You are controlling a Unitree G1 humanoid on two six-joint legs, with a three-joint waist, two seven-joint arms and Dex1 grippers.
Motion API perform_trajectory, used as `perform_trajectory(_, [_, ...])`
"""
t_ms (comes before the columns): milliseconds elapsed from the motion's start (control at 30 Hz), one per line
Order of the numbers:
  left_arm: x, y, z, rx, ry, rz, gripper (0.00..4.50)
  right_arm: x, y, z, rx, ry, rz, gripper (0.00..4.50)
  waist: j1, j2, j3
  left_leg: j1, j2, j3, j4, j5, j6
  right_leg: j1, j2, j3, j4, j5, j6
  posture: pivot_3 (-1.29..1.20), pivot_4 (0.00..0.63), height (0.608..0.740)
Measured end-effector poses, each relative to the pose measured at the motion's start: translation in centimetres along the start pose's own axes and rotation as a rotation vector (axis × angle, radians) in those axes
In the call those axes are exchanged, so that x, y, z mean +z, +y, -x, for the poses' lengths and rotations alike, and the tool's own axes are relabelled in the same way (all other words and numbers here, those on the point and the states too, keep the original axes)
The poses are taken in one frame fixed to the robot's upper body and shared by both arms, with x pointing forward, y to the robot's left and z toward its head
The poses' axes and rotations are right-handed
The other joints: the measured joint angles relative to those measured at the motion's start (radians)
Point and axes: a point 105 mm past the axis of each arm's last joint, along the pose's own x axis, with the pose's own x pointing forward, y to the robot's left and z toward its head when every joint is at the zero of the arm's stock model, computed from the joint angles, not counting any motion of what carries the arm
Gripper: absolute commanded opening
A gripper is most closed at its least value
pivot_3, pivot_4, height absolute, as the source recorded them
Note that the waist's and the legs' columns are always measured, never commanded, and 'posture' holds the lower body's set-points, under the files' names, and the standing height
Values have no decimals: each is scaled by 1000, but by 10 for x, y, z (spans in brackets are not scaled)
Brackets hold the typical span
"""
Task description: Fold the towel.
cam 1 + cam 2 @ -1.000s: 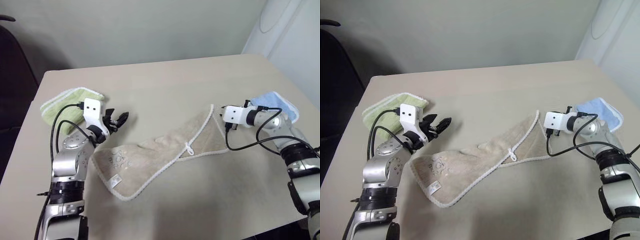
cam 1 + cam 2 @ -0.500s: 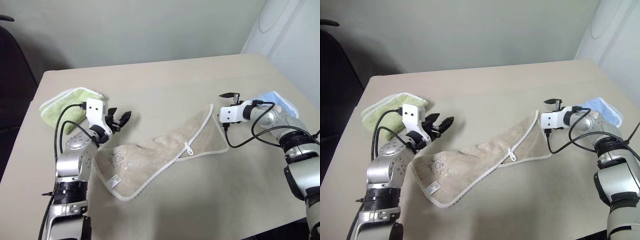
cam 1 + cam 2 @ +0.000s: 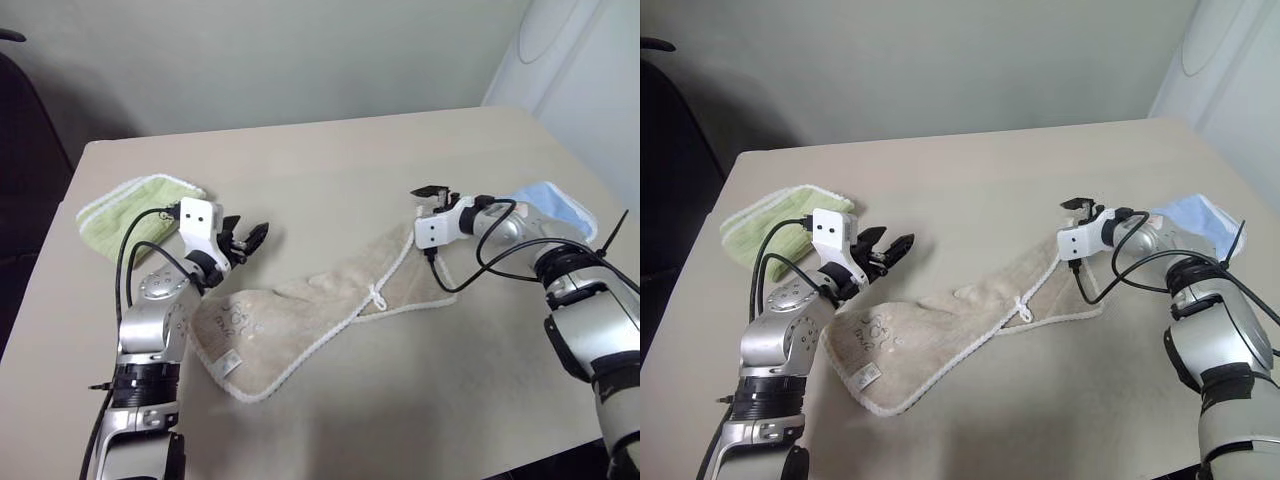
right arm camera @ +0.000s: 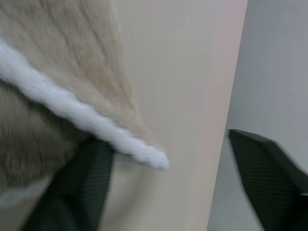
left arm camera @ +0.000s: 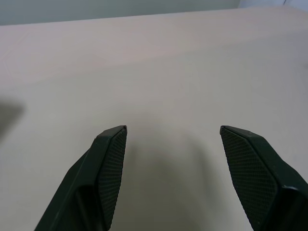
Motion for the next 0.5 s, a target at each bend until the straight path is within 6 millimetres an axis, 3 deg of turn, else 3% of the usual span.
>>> perform_trajectory(233, [-6, 5, 6, 12, 29, -30, 3385, 3, 0, 1, 1, -27, 4, 154, 0, 0, 0, -1, 1, 0, 0, 0, -1, -1, 0, -1, 0, 0, 0, 0, 150, 740])
perform_trajectory(467, [12, 17, 18, -40, 42, -185, 3385, 4, 19, 3, 9, -41, -47, 32, 0, 0, 0, -4, 1, 0, 1, 0, -2, -4, 0, -1, 0, 0, -1, 0, 150, 740])
perform_trajectory(500, [17, 17, 20, -60, 41, -209, 3550, 3, 19, 4, 6, -37, -53, 5, 0, 0, 0, -4, 1, 0, 1, 0, -2, -4, 0, -1, 0, 0, -1, 0, 150, 740])
